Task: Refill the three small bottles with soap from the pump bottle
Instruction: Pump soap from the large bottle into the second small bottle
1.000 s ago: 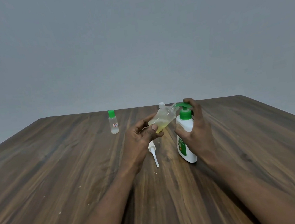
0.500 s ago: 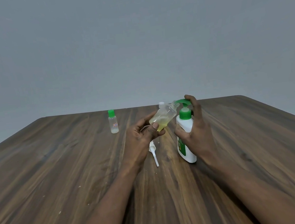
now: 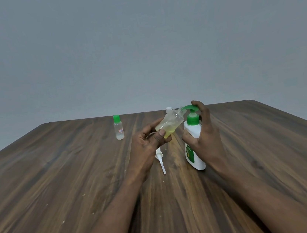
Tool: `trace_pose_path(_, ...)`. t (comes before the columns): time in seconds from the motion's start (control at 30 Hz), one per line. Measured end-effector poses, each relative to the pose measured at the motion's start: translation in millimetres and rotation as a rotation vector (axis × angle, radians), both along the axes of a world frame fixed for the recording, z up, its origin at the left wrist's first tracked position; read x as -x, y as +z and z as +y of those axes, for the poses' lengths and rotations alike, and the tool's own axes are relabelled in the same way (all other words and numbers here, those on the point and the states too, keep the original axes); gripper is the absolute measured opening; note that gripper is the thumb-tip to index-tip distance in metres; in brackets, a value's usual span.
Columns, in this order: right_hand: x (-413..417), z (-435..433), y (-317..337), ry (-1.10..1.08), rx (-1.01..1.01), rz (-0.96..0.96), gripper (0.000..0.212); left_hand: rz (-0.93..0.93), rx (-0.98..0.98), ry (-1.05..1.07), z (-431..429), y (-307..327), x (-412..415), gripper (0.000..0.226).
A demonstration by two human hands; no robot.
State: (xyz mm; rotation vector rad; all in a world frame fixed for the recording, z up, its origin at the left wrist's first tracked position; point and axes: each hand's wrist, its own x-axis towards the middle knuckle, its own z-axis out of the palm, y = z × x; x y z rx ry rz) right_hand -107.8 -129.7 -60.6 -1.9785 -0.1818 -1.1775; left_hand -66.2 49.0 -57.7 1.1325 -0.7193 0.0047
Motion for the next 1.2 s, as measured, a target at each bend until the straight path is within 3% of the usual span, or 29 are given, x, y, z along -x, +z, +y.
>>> trace_pose_path(0.2,-2.9,-0.7,-0.4,-0.028,0.016,0.01,0.08,-0.02,0.016,-0.004,-0.8,-2.0,-3.3,0.038)
trace_pose_path(0.47,-3.6,-0.8,-0.6,-0.032,0.014,-0.024,0.066,-0.038,-0.004,0.033,2.8,-5.4,-8.0,0.035)
trace_pose_path(0.77,-2.9,-1.0,0.2,-0.027,0.022,0.008,0.081,-0.053,0.024,0.016,2.9,-1.9,-8.4,0.036)
trace_pose_path(1.2,-3.9,-1.2,-0.3,-0.012,0.011,-0.03,0.066,-0.013,0.031,0.007,3.4,-2.1,-7.0,0.033)
